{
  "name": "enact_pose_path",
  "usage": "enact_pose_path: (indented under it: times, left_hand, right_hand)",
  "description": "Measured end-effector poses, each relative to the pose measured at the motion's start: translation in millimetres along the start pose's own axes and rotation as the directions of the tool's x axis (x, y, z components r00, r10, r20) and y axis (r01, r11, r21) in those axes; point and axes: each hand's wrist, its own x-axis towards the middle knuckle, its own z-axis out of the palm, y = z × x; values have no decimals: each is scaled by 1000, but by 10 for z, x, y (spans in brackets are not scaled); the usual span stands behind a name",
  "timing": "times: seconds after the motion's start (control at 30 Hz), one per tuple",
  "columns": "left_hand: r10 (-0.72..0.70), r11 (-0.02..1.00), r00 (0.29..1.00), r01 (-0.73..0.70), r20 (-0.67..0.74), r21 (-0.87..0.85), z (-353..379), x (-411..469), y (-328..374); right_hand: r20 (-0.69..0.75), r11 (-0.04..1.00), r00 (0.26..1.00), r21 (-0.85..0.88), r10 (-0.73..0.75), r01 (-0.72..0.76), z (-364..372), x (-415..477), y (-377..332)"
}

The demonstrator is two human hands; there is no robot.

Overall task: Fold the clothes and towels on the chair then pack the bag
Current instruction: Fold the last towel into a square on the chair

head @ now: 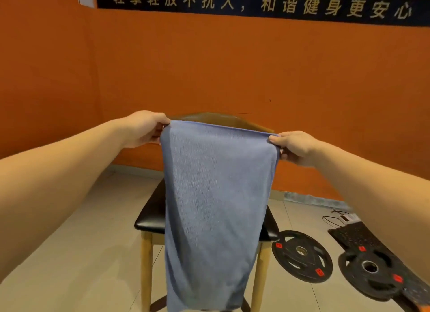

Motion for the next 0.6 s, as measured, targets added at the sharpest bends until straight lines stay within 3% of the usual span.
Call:
enact_pose_path:
  times: [0.07,0.13,0.2,0.23,0.3,0.4,0.47,0.6]
  left_hand:
    - [69,984,991,-49,-114,170,-18,244,53]
    - [177,907,966,-87,-187,412,0,545,45]
    - [231,823,943,-59,-238,564,54,848,-26]
    - [227,812,935,-28,-271,584,89,1005,-86]
    - [187,833,921,35,-341,553,202,1310,-220]
    - [56,950,905,81,-422,301,424,1782,-509]
    - [3,971,891,106,-455,215,562,2114,-781]
    - [-19,942,892,168,-453,292,742,2834,-1531]
  right_hand:
    - [-50,999,998,-23,-42,41,-9,197,-105]
    - [-160,978,982,-199,-103,70,39,424,-158]
    - [-260,917,957,-399,-130,17,124,661,-179]
    - [-299,912,947,-410,-113,-21,182,791,-166]
    - [-354,942,934,-326,-42,-81,309,1086,-104]
    - [-363,997,928,8,80,-83,508,1542,116]
    - [-380,997,922,13,70,-70,654,1834,336]
    - [-455,998,889,-7,53,-64,928,2335,915]
